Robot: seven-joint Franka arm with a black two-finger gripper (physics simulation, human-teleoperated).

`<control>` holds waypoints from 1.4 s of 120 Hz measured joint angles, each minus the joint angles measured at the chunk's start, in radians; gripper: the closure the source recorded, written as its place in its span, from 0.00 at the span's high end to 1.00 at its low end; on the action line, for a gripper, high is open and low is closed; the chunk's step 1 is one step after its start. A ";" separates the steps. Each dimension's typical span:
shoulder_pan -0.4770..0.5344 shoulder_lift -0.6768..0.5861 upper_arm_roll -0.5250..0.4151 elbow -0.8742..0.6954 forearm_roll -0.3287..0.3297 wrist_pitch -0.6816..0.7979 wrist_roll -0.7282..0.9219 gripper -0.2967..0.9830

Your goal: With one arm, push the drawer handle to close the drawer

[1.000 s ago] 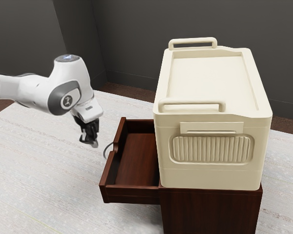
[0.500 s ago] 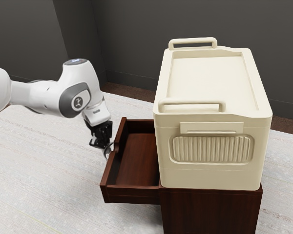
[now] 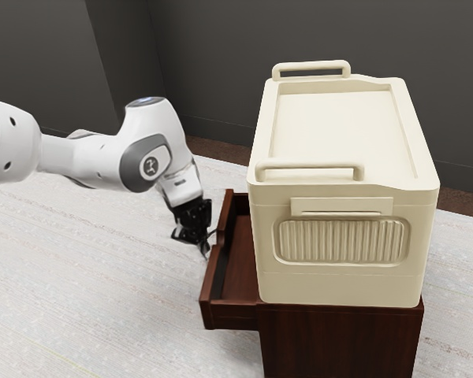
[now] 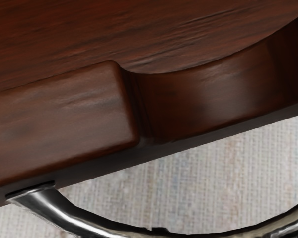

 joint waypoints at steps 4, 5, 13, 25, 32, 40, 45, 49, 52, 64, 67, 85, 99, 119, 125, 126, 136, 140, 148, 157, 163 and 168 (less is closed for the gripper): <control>0.001 0.004 -0.005 0.008 -0.005 0.000 0.003 0.15; 0.002 0.004 -0.006 0.009 -0.006 0.000 0.003 0.15; 0.000 0.013 -0.016 0.018 -0.019 0.000 0.009 0.15; 0.000 0.023 -0.030 0.028 -0.038 0.000 0.015 0.15; 0.000 0.031 -0.037 0.038 -0.049 0.001 0.019 0.15; 0.000 0.042 -0.047 0.052 -0.061 0.001 0.022 0.15; -0.001 0.049 -0.054 0.061 -0.067 0.002 0.024 0.15; -0.001 0.052 -0.060 0.067 -0.073 0.002 0.026 0.15; -0.001 0.054 -0.064 0.069 -0.077 0.003 0.027 0.15; -0.002 0.066 -0.079 0.087 -0.093 0.005 0.031 0.15; -0.002 0.070 -0.081 0.091 -0.097 0.005 0.032 0.15; -0.002 0.090 -0.100 0.116 -0.120 0.008 0.036 0.15; 0.003 0.107 -0.118 0.141 -0.129 0.008 0.039 0.15; 0.004 0.108 -0.117 0.137 -0.141 0.004 0.043 0.15; -0.001 0.097 -0.096 0.126 -0.144 -0.004 0.042 0.15; -0.002 0.094 -0.091 0.124 -0.144 -0.006 0.042 0.15; -0.003 0.060 -0.032 0.114 -0.141 -0.039 0.040 0.15; -0.001 0.047 -0.005 0.114 -0.130 -0.059 0.035 0.15; 0.007 -0.002 0.035 0.132 -0.075 -0.120 0.006 0.15; 0.009 -0.045 0.077 0.214 0.000 -0.227 -0.048 0.15; 0.018 -0.055 0.090 0.301 0.058 -0.314 -0.097 0.19; 0.024 -0.059 0.095 0.367 0.106 -0.391 -0.149 0.26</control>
